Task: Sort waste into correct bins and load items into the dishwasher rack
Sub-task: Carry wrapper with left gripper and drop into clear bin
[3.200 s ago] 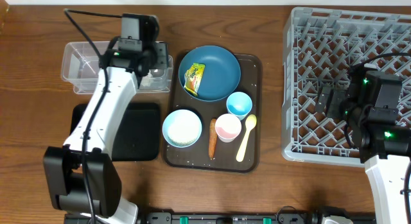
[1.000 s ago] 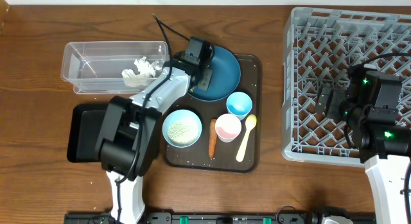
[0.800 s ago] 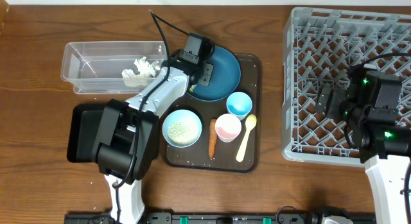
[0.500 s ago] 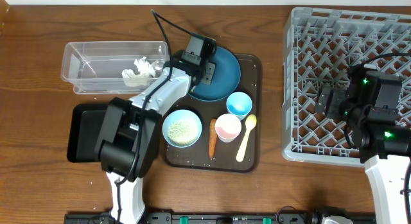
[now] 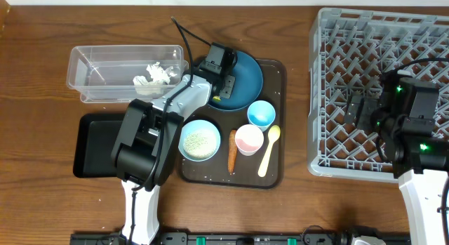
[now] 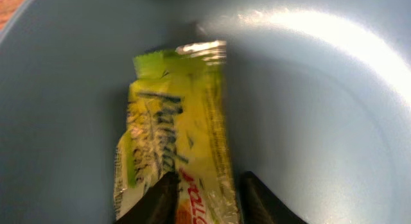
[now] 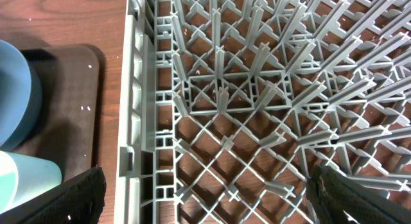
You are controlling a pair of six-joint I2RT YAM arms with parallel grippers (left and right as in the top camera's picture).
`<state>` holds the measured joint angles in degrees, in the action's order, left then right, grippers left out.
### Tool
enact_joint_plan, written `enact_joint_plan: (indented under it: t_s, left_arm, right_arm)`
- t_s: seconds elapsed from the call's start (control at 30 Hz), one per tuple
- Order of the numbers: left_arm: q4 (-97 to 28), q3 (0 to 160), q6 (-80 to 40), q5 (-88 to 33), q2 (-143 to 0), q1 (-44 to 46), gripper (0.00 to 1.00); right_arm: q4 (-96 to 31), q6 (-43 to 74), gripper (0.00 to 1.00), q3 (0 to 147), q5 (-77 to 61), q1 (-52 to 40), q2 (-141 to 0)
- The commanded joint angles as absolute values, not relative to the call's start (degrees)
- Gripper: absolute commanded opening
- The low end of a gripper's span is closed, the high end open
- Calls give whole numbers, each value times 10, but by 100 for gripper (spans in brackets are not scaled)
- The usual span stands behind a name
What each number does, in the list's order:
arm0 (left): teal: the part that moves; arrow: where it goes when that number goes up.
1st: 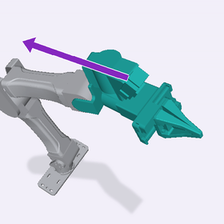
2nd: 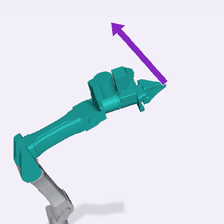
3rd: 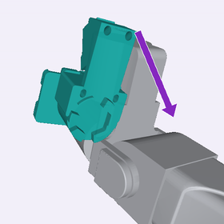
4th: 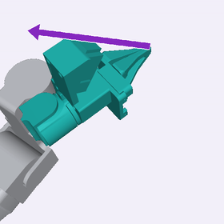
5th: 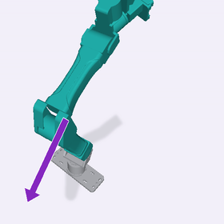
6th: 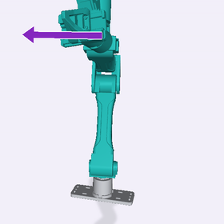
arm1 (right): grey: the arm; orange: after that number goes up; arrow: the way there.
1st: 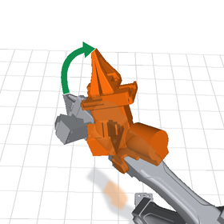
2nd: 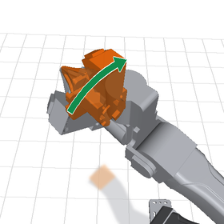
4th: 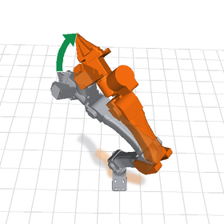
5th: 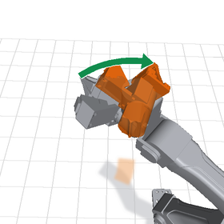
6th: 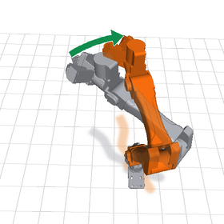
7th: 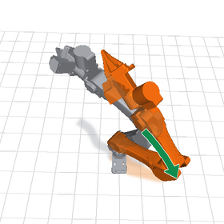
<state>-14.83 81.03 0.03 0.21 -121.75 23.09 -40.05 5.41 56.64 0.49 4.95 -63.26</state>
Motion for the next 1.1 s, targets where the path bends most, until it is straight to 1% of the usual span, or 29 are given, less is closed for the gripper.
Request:
enact_joint_plan:
  t_s: [0.0, 0.07, 0.13, 0.17, 0.4, 0.7, 0.87, 0.97, 1.07]
  left_arm:
    - [-156, 812, 4, 7, -1235, 232, 26]
    - [-157, 812, 4, 7, -1235, 232, 19]
    - [-157, 812, 4, 7, -1235, 232, 9]
    - [-157, 812, 4, 7, -1234, 232, 6]
    - [-164, 812, 4, 7, -1185, 232, 6]
    - [-215, 812, 4, 7, -1044, 220, 6]
    - [-258, 812, 1, 24, -992, 171, 6]
    - [-283, 812, -1, 37, -988, 128, 6]
    - [-303, 812, -29, 37, -989, 78, 6]
  right_arm:
    - [-401, 46, 99, 580, 6, 38, -633]
    - [-401, 46, 99, 580, 6, 38, -633]
    - [-401, 46, 99, 580, 6, 38, -633]
    - [-401, 46, 99, 580, 6, 38, -633]
    - [-401, 46, 99, 580, 6, 38, -633]
    - [-401, 46, 99, 580, 6, 38, -633]
    - [-402, 46, 99, 580, 6, 38, -633]
    - [-402, 46, 99, 580, 6, 38, -633]
    - [-402, 47, 99, 580, 6, 38, -633]
